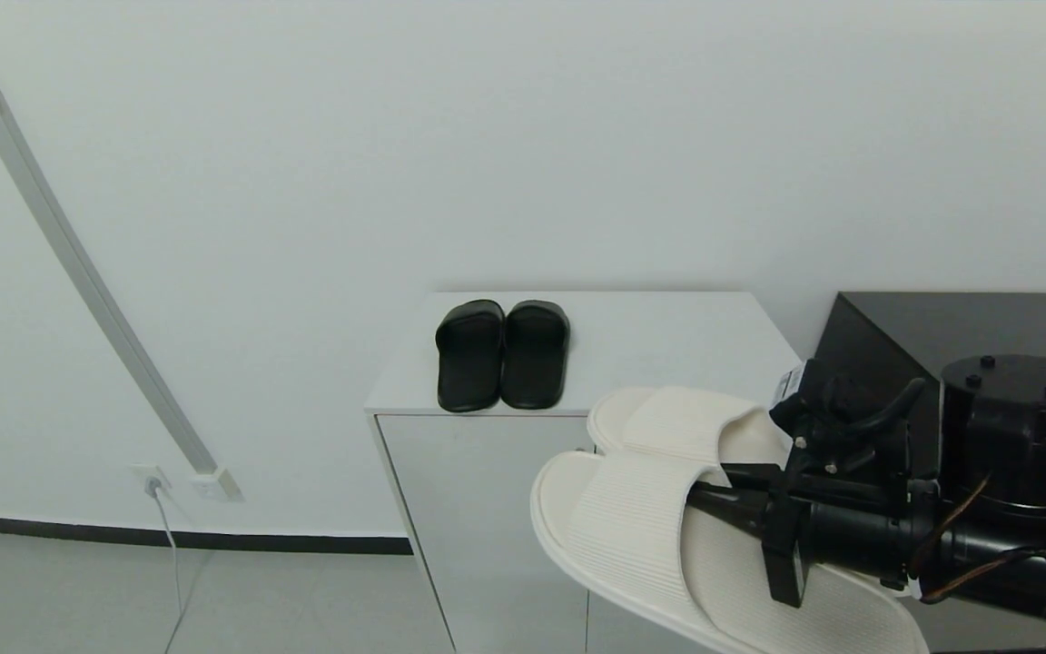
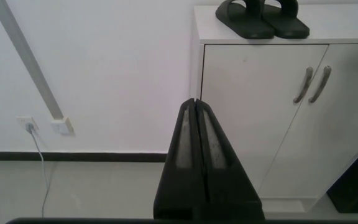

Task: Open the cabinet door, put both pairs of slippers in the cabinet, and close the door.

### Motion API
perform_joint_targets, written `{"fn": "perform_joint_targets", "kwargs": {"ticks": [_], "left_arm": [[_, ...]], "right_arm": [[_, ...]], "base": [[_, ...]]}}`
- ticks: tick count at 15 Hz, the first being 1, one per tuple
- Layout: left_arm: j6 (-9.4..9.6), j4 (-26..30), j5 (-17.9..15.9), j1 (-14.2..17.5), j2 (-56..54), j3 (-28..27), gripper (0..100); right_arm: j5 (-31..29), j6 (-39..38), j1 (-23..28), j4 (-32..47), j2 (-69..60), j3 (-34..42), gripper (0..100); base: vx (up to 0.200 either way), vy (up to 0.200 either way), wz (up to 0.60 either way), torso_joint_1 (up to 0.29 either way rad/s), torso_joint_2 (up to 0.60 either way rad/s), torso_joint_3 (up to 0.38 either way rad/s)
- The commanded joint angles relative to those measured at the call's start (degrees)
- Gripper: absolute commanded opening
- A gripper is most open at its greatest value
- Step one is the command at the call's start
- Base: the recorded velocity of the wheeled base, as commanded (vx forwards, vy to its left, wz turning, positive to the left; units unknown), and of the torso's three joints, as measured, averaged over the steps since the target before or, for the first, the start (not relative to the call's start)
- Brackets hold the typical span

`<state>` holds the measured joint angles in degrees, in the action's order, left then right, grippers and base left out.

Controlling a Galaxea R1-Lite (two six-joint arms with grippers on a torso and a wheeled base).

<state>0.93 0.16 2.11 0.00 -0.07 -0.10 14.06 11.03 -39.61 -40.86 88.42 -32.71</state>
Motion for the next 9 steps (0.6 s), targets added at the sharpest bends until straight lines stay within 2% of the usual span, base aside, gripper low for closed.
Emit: {"fn": "perform_joint_targets", "kwargs": {"ticks": [1,6,7,9], "left_arm": [[-0.05,0.02,0.09,0.0,0.07,0.01,0],[-0.05,0.02,0.0,0.0,0.07,0.01,0],[-0.05,0.02,0.0,0.0,0.07,0.01,100],[-0.05,0.02,0.0,0.0,0.07,0.01,100]], "right_arm": [[0.01,0.04,-0.03,-0.01,0.35,0.01,0],[0.09,0.22,-0.12,-0.62,0.44,0.89,0],[0.09,0.22,-0.12,-0.71,0.44,0.98,0],[0.09,0.22,-0.12,-0.8,0.44,1.15,0]], "base": [[0.0,0.0,0.0,0.0,0.0,0.0],[0.0,0.0,0.0,-0.149,0.35,0.199],[0.0,0.0,0.0,-0.227,0.54,0.305],[0.0,0.0,0.0,-0.234,0.55,0.317]]}}
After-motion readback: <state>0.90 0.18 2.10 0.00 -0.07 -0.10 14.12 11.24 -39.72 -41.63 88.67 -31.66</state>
